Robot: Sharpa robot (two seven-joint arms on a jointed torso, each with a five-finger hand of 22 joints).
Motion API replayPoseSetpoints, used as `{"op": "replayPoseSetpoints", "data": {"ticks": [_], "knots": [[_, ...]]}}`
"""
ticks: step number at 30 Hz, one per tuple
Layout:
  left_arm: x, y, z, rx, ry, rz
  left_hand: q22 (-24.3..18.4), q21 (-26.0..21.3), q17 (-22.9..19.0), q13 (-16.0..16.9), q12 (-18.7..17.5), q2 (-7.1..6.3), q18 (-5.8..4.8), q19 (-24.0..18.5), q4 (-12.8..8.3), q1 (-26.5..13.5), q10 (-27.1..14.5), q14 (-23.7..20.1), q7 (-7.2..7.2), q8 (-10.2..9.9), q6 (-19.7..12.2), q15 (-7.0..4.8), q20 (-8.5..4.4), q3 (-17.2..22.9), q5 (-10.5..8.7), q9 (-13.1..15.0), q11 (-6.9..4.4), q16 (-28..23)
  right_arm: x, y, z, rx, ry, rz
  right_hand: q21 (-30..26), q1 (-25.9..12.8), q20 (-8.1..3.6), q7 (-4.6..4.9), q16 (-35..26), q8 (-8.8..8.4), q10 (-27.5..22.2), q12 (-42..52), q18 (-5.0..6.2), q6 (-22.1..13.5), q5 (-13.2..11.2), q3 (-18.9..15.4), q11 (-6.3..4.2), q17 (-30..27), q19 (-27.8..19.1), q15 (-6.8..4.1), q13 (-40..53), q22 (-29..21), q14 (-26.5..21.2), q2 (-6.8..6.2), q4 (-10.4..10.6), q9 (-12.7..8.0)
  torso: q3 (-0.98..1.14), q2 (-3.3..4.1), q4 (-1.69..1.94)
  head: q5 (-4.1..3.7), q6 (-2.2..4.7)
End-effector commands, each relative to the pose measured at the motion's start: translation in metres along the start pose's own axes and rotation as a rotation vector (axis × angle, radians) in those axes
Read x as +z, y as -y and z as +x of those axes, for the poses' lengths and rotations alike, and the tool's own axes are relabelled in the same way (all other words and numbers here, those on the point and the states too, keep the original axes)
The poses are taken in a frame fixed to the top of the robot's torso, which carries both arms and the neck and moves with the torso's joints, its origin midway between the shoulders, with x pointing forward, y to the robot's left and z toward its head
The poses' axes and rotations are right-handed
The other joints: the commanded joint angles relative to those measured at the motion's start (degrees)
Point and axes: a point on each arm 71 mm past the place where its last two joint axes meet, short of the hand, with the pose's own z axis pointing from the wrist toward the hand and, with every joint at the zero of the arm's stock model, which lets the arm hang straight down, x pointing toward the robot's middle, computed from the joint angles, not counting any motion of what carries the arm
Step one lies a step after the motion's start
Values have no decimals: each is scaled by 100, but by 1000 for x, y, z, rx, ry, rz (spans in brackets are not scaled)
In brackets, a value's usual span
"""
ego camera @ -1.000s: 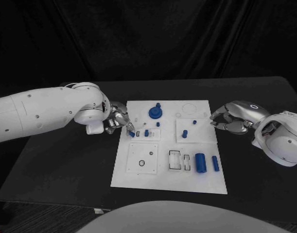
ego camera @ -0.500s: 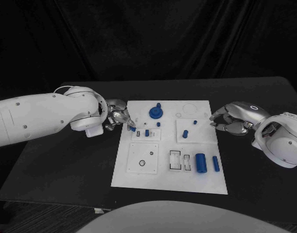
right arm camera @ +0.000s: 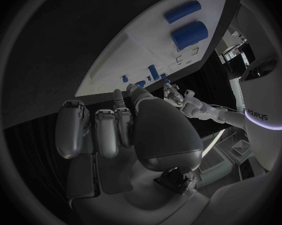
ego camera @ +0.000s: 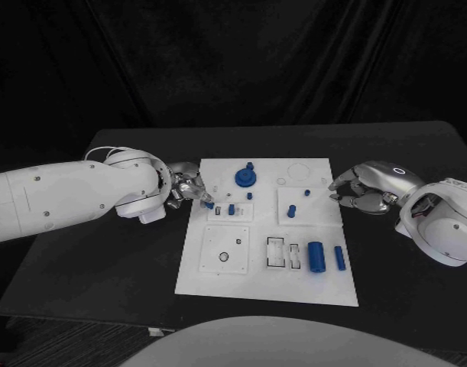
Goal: Assemble the parts on the task board
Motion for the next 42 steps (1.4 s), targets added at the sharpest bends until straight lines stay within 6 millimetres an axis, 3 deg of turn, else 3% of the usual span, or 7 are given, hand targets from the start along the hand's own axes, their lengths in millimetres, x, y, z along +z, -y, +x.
{"op": "replayPoseSetpoints", "data": {"ticks": [1, 7, 42], "knots": [[2, 2, 1, -1, 31, 23, 724, 12, 979, 581, -36, 35, 65, 51, -195, -18, -31, 187, -23, 2, -10, -15, -2, 236, -40, 9, 0, -30, 0, 1, 0, 2, 14, 15, -38, 33, 33, -4, -37, 3, -48, -20, 101, 13, 38, 35, -5, 431, 19, 19, 101, 1073, 411, -28, 2, -8, 6, -5, -15, 22, -1], [5, 2, 6, 0, 18, 25, 723, 10, 974, 572, -44, 46, 66, 54, -170, -30, -34, 185, -20, -3, -20, -15, -2, 232, -58, 6, 1, -33, 0, 1, 1, 2, 13, 17, -38, 33, 33, -4, -37, 3, -48, -20, 101, 13, 38, 35, -5, 431, 19, 19, 101, 1073, 411, -28, 2, -8, -6, 3, -9, 13, -1], [9, 7, 17, 7, -15, 36, 724, 17, 960, 565, -49, 70, 64, 68, -87, -76, -31, 180, -17, -7, -21, -13, -2, 215, -76, -6, 5, -39, 1, 3, 3, 0, 6, 24, -50, 20, 32, -3, -46, -8, -78, -58, 104, 9, 51, 58, -6, 414, 14, 15, 51, 1070, 406, -37, -1, -19, -4, 6, -7, 26, -1]]}}
